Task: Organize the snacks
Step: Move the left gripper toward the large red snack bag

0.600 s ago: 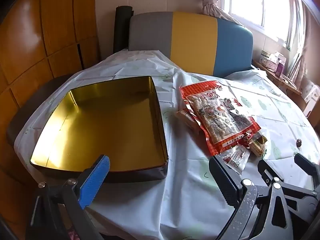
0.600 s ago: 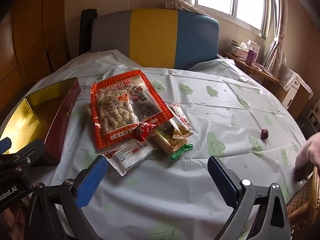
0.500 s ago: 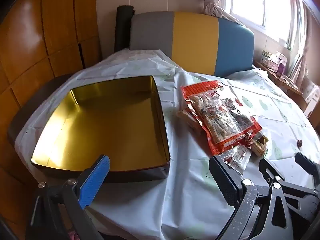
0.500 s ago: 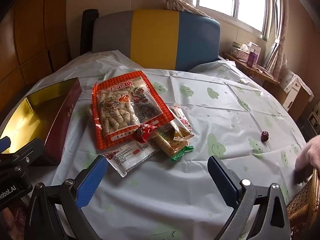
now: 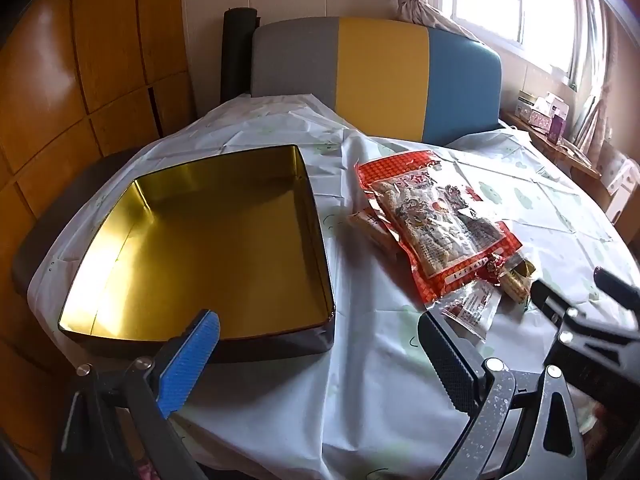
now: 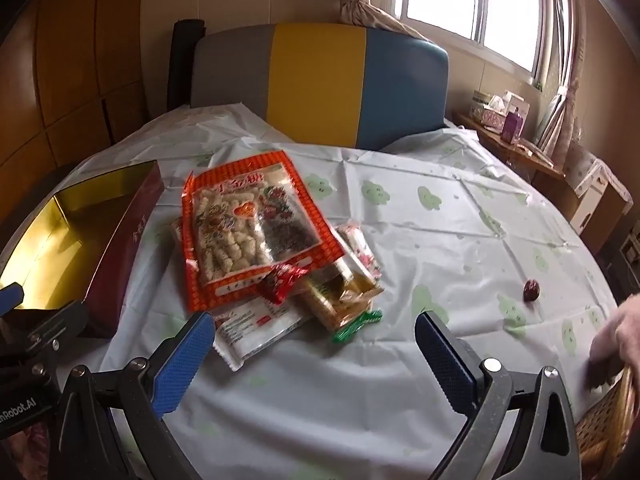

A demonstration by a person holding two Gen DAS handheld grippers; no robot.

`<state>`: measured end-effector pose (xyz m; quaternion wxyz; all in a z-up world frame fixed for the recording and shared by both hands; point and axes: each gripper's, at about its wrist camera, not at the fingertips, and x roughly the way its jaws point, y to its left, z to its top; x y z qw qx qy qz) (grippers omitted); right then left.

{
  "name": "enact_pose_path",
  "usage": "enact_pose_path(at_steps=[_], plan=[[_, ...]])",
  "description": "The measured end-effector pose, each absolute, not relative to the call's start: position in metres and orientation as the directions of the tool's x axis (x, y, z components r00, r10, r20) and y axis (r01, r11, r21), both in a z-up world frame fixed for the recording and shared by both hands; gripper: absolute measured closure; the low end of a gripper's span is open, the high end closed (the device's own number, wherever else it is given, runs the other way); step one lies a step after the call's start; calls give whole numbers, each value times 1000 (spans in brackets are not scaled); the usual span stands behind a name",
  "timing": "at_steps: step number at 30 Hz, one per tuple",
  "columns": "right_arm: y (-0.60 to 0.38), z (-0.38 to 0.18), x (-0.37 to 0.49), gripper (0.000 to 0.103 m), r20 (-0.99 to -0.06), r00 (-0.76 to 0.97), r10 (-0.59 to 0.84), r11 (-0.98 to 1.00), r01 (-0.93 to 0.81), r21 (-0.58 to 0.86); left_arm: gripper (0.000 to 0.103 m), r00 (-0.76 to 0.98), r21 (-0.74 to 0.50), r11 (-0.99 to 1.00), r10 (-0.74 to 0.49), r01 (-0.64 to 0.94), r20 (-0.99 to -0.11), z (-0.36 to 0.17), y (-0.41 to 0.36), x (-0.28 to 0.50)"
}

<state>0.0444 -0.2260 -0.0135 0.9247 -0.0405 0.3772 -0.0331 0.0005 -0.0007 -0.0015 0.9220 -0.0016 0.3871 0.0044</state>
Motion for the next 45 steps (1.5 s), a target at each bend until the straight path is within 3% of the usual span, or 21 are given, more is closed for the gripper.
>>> enact_pose_path(at_steps=[24, 40, 45], plan=[[-275, 33, 84, 1, -616, 770, -164, 975, 33, -218, 3, 696, 6, 1000, -5, 13, -718, 0, -6, 1], [-303, 41, 95, 1, -605, 772, -195, 968, 52, -245, 3, 697, 7, 999, -18, 33, -717, 2, -12, 2], [-322, 35, 113, 1, -639, 751, -168, 974, 25, -226, 3, 691, -19, 998, -57, 63, -721, 4, -15, 4]])
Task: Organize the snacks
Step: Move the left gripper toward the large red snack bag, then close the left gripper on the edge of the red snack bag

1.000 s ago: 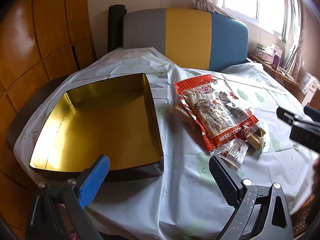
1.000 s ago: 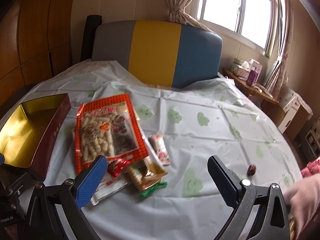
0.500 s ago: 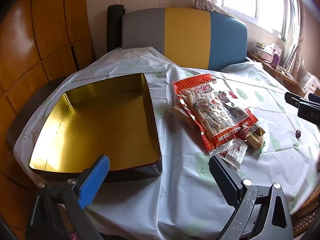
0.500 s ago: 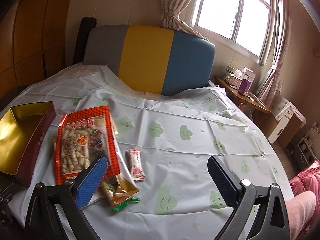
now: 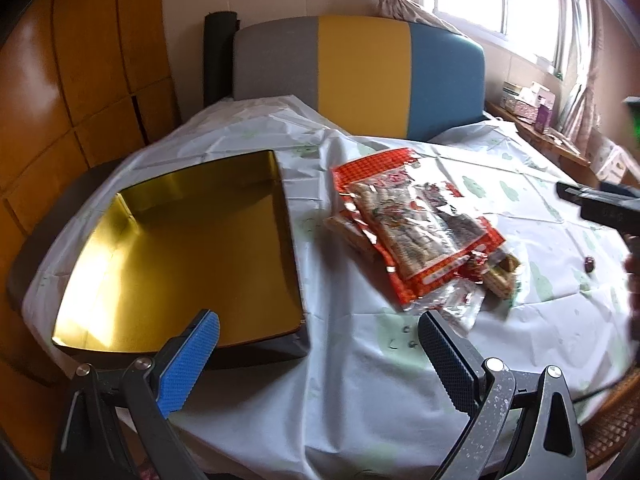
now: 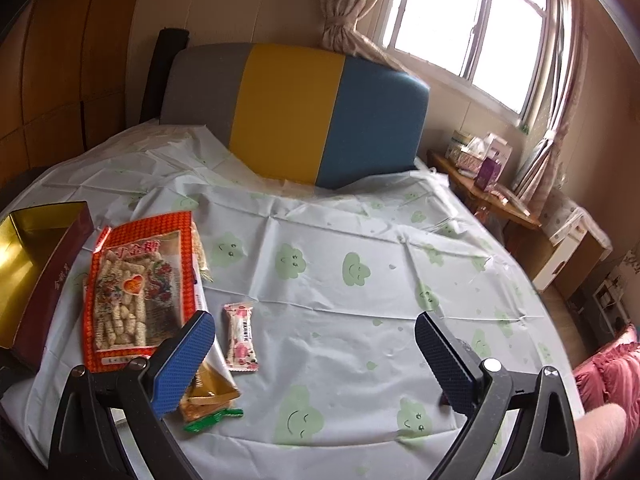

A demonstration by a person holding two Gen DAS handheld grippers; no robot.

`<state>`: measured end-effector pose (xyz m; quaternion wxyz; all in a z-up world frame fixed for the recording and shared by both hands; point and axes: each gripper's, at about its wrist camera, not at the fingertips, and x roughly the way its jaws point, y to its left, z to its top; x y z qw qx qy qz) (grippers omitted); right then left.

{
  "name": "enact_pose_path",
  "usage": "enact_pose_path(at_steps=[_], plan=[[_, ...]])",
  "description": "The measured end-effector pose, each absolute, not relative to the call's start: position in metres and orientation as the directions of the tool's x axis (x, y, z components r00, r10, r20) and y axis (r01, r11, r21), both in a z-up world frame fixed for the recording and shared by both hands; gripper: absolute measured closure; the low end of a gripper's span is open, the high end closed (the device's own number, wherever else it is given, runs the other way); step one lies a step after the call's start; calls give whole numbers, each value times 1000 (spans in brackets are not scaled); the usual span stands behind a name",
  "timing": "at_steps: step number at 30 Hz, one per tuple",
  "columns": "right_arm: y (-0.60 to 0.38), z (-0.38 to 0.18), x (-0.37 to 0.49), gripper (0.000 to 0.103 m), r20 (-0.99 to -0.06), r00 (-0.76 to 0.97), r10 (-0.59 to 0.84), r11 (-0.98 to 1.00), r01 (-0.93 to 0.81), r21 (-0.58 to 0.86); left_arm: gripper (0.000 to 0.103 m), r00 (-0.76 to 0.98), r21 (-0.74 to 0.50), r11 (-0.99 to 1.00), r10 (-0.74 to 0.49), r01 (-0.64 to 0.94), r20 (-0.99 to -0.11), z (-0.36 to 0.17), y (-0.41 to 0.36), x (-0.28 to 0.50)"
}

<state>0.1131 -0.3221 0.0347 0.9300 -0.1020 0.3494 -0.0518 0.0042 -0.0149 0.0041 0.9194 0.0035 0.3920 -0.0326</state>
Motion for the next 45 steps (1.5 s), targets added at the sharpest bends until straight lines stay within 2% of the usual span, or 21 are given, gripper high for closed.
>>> enact_pose_path(at_steps=[5, 10, 13, 19, 24, 30, 36, 37, 39, 40, 41, 42, 43, 45], plan=[[-343, 10, 136, 1, -722, 682, -119, 985, -9, -171, 3, 666, -122, 986, -166, 113, -727, 6, -15, 13], [-355, -9, 148, 1, -802, 596, -30, 999, -13, -46, 3, 658, -145, 980, -201, 139, -726, 12, -26, 30], [-353, -9, 145, 1, -805, 593, -9, 999, -30, -33, 4, 610, -194, 966, -257, 169, -750, 11, -34, 47], [-355, -3, 141, 1, -794, 608, 8, 999, -30, -13, 14, 569, -224, 958, -288, 181, -770, 4, -54, 86], [-362, 3, 143, 1, -785, 620, 15, 1000, -4, 16, 14, 534, -225, 962, -273, 155, -800, -13, -64, 111], [-365, 7, 143, 1, -777, 629, 27, 999, 1, 36, 12, 513, -161, 975, -217, 152, -830, -40, -77, 132], [-360, 7, 143, 1, -778, 628, 34, 999, -24, 25, 13, 528, -149, 979, -203, 142, -825, -52, -86, 150], [-360, 6, 143, 1, -779, 626, 35, 999, -26, 25, 17, 547, -136, 980, -194, 145, -814, -52, -87, 149], [-360, 6, 143, 1, -779, 626, 36, 999, -27, 24, 43, 575, -127, 982, -187, 143, -797, -51, -87, 146], [-360, 6, 143, 1, -779, 625, 36, 999, -26, 25, 49, 577, -145, 978, -208, 153, -790, -50, -84, 144], [-360, 5, 144, 1, -780, 624, 34, 999, -24, 24, 63, 577, -157, 974, -222, 161, -786, -49, -83, 142], [-361, 5, 144, 1, -782, 622, 29, 1000, -20, 21, 69, 576, -170, 969, -242, 176, -781, -46, -81, 140], [-361, 4, 145, 1, -784, 620, 25, 1000, -16, 19, 85, 577, -165, 969, -243, 185, -780, -44, -80, 138], [-361, 2, 146, 1, -789, 614, 17, 1000, -11, 13, 91, 573, -181, 961, -270, 208, -773, -41, -76, 134]])
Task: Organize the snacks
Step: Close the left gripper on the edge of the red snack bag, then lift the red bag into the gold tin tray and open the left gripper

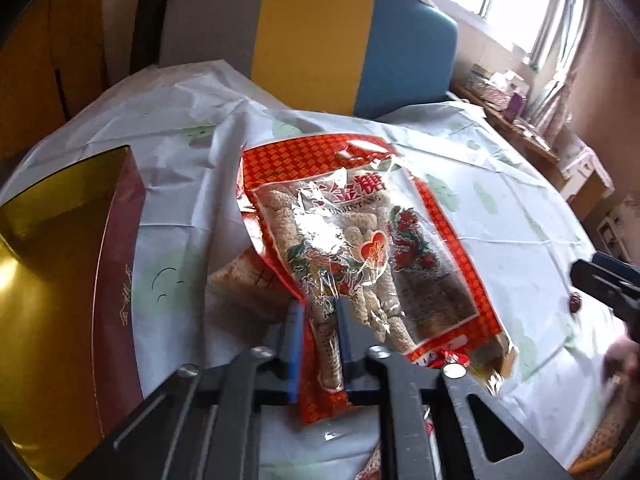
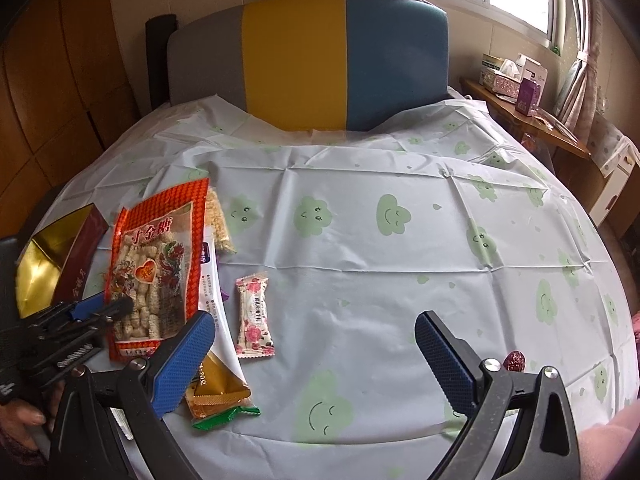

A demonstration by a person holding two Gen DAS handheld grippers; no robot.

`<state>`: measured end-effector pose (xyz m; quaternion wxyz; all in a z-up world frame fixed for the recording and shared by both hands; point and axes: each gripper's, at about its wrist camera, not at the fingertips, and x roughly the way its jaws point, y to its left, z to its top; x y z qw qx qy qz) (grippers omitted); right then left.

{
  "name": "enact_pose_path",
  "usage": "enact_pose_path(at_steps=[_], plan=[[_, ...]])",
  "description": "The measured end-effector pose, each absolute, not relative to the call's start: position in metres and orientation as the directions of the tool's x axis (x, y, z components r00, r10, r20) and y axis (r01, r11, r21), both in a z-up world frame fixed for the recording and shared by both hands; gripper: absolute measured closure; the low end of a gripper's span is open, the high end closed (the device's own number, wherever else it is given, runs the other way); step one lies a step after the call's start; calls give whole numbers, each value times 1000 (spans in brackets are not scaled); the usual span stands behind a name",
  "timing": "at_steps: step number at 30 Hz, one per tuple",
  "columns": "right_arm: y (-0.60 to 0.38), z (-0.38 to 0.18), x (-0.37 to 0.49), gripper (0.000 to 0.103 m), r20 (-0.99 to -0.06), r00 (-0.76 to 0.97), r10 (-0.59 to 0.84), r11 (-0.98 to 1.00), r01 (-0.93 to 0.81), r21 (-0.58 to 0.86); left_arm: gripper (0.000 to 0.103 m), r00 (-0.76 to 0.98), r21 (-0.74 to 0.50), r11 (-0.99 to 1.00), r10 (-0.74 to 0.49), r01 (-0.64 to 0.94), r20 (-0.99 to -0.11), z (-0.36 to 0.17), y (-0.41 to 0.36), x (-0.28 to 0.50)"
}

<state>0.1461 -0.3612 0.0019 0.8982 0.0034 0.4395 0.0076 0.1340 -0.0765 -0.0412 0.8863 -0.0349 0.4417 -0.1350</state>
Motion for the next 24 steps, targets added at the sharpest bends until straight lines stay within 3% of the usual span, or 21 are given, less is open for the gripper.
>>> enact_pose_path(at_steps=[13, 24], plan=[[-361, -1, 146, 1, -795, 606, -5, 1000, -1, -7, 100, 559, -255, 923, -378, 287, -738, -20, -73, 106], [-360, -3, 147, 4, -802, 598, -1, 1000, -9, -8, 102, 671, -149, 944, -314, 293, -672, 25, -58, 101]])
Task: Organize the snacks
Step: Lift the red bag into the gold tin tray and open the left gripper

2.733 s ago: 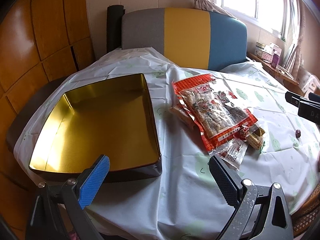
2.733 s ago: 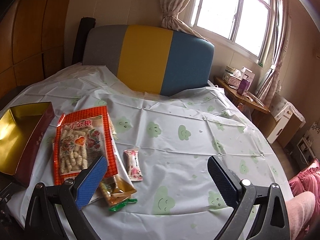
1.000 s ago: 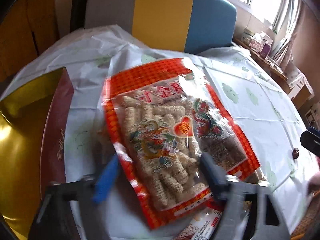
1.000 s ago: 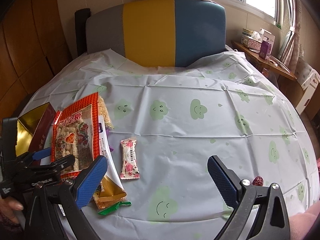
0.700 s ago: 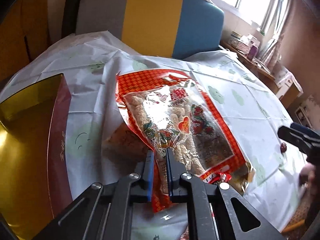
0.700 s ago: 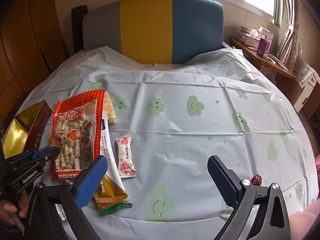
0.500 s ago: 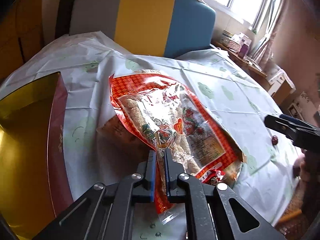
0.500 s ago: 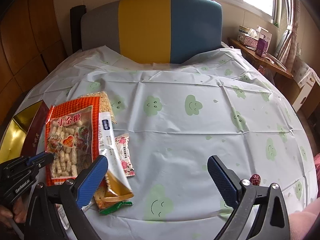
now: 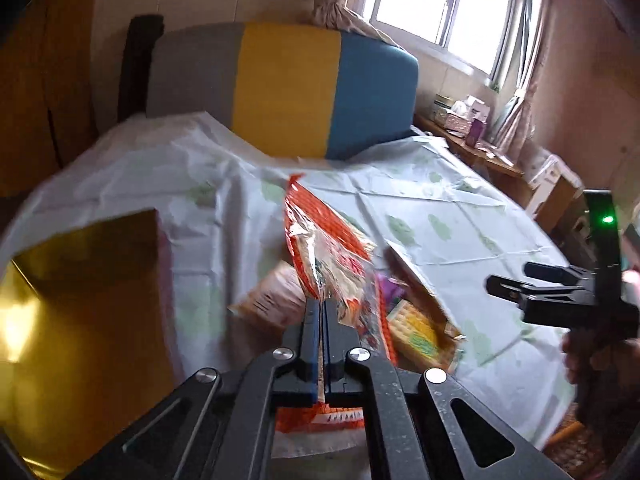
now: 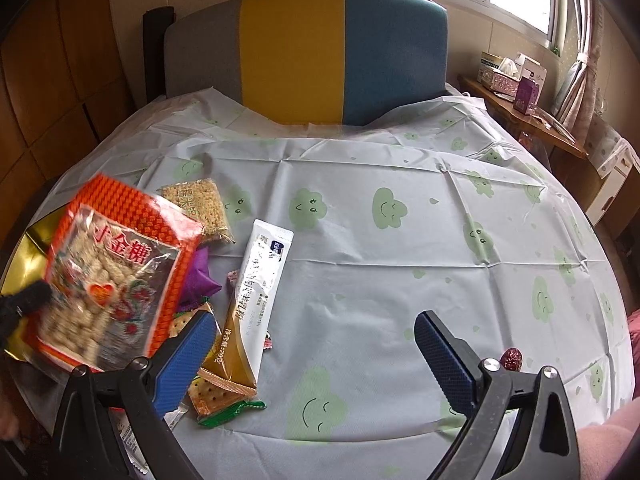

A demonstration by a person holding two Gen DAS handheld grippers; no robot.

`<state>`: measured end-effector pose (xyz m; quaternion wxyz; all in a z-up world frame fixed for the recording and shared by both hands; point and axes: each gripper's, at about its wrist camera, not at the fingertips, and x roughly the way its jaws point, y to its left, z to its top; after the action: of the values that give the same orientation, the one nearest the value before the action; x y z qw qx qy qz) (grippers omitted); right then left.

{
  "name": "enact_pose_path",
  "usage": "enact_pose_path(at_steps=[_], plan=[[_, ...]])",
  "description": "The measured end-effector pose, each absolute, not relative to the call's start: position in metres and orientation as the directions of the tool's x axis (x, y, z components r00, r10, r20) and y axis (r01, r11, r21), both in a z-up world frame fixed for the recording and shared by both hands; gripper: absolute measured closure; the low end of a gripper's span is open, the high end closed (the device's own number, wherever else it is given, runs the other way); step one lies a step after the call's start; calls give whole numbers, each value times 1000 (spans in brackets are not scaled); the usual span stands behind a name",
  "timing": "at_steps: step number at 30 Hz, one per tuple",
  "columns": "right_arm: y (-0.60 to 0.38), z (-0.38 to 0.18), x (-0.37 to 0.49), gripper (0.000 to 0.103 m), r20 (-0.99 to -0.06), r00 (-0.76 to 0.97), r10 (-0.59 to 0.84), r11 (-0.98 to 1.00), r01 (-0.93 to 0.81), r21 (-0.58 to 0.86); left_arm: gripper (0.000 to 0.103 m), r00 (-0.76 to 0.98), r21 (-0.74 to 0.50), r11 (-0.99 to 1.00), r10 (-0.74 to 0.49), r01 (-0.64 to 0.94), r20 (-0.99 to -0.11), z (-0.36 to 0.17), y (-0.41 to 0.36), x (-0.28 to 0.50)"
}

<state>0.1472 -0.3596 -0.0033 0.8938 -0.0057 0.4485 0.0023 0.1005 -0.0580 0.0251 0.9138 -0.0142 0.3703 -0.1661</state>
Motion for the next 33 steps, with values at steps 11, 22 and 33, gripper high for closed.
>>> enact_pose_path(at_steps=[11, 22, 33], plan=[[-329, -6, 139, 7, -813, 574, 97, 986, -166, 1, 103, 704, -177, 948, -314, 263, -637, 41, -51, 104], [-307, -15, 133, 10, -834, 529, 157, 955, -295, -7, 103, 816, -151, 980, -193, 131, -544, 87, 15, 102], [-277, -27, 121, 38, -859, 420, 292, 898, -429, 95, 103, 786, -146, 980, 15, -133, -618, 48, 109, 95]])
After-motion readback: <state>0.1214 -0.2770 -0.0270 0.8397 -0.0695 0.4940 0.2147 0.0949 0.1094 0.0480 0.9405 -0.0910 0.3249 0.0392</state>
